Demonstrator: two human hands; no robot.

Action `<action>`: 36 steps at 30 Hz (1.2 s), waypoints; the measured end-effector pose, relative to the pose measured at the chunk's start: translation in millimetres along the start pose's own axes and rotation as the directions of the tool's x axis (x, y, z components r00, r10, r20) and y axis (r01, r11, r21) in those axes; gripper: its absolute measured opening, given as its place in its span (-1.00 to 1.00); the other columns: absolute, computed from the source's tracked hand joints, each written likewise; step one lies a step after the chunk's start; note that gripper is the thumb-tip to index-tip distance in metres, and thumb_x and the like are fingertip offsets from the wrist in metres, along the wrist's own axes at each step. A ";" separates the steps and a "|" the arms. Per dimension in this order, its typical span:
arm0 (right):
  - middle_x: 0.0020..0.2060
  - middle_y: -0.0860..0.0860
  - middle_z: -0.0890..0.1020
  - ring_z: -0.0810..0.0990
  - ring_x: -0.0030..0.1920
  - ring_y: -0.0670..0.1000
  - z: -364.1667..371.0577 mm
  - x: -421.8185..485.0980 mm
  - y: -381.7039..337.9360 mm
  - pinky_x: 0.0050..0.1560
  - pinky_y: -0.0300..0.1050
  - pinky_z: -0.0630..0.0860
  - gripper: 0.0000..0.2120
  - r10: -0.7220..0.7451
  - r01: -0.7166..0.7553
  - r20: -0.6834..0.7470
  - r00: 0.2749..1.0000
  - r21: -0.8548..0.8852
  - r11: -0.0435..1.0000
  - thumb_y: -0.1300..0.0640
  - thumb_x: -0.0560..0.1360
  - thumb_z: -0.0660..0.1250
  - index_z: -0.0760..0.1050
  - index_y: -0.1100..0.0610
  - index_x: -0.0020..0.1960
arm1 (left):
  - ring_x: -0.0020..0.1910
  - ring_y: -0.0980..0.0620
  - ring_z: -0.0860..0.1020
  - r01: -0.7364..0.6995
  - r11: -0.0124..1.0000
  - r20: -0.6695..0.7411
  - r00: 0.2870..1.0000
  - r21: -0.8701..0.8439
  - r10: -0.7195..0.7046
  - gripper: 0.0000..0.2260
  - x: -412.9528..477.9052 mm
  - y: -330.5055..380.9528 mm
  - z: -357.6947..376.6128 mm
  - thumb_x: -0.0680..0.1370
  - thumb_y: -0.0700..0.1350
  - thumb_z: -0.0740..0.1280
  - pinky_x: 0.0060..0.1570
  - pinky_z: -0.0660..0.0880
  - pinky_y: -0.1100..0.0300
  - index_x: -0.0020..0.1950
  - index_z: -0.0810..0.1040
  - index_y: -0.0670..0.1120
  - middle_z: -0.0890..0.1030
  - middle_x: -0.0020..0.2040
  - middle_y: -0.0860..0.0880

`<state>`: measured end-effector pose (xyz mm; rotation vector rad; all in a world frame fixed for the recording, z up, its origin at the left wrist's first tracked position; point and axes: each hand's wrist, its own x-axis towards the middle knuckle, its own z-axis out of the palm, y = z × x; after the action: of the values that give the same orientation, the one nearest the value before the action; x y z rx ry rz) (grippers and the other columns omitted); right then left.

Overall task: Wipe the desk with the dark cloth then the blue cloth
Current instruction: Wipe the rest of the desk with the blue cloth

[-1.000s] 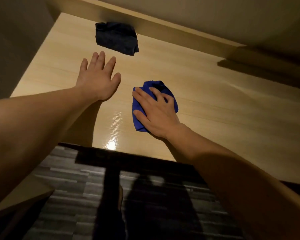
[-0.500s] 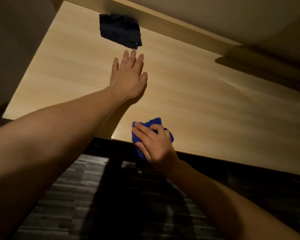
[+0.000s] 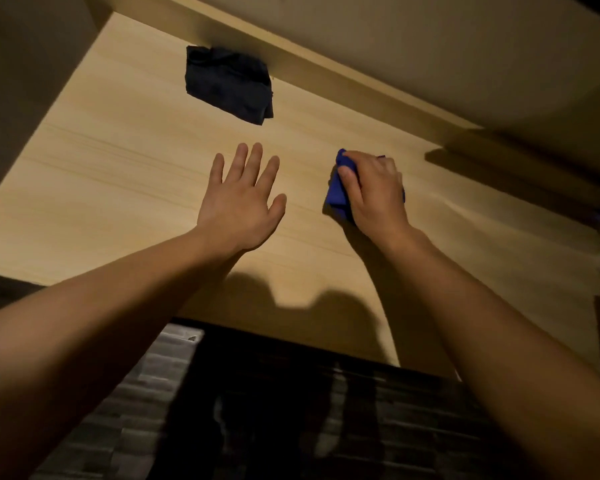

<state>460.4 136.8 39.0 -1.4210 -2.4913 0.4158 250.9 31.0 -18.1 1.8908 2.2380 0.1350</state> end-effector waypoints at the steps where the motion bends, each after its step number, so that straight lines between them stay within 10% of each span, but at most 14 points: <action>1: 0.24 0.04 0.63 0.48 0.22 0.18 1.6 21.1 8.6 0.18 0.06 0.29 -0.66 -0.016 0.016 0.004 1.000 -0.046 0.999 -0.04 0.73 0.12 0.52 0.08 0.36 | 0.74 -0.16 -0.15 0.004 1.000 0.001 1.000 0.003 -0.004 -0.34 0.3 1.1 -0.3 0.71 0.28 -0.18 0.66 -0.13 -0.27 0.77 -0.06 0.02 -0.08 0.77 -0.13; 12: 0.69 -0.10 -0.01 -0.05 0.66 0.15 35.5 105.5 58.9 0.48 0.43 0.02 -0.36 -0.036 0.096 0.236 0.971 -0.250 0.964 -0.41 0.63 -0.09 0.04 -0.23 0.65 | 0.74 -0.09 -0.17 0.048 0.996 0.019 0.999 0.069 -0.049 -0.36 1.1 5.0 -0.7 0.72 0.29 -0.14 0.66 -0.13 -0.23 0.77 -0.06 0.06 -0.10 0.77 -0.07; 36: 0.69 -0.10 -0.05 -0.13 0.67 0.13 39.4 -57.5 26.2 0.56 0.34 -0.05 -0.33 -0.079 0.143 0.294 0.953 -0.204 0.969 -0.42 0.63 -0.15 -0.10 -0.21 0.68 | 0.73 -0.08 -0.19 0.058 0.996 0.053 0.997 0.066 -0.062 -0.34 2.7 8.0 -8.3 0.70 0.32 -0.16 0.67 -0.15 -0.22 0.76 -0.08 0.08 -0.12 0.77 -0.07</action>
<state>496.2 94.9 -11.1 -1.3715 -2.9149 0.3472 256.4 35.6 -8.7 1.8326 2.2859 0.0017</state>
